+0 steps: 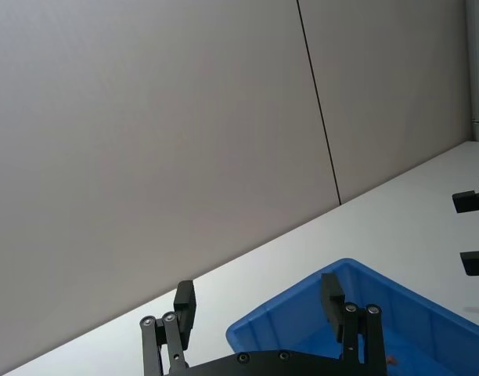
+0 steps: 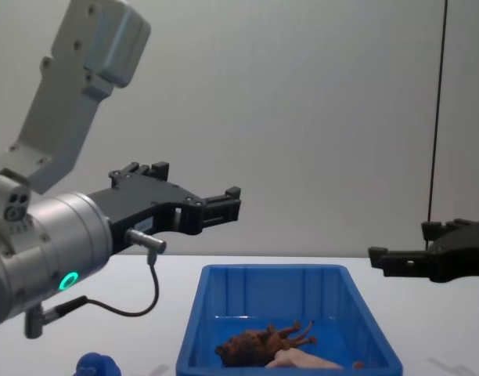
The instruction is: Pick up the two dolls from the table and place them into the box.
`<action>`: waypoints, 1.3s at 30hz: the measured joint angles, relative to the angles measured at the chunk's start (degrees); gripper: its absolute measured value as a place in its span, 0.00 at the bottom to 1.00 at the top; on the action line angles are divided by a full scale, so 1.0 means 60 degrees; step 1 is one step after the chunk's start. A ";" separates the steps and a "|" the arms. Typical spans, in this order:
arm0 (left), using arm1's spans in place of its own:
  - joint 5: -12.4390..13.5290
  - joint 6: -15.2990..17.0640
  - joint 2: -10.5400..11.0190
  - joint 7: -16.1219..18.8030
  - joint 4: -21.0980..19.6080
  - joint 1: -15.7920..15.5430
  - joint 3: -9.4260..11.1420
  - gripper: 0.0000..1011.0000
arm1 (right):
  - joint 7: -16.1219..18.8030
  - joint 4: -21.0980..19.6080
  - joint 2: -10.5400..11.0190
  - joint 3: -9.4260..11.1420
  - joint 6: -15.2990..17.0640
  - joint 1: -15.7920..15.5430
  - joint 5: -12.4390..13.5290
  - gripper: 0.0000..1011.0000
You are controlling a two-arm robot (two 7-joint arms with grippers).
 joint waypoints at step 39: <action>-0.7074 -0.4230 0.7128 -0.1141 -0.1421 0.5807 -0.2787 0.99 | 0.0144 -0.0085 0.0407 0.0249 -0.0315 -0.0293 0.0203 0.99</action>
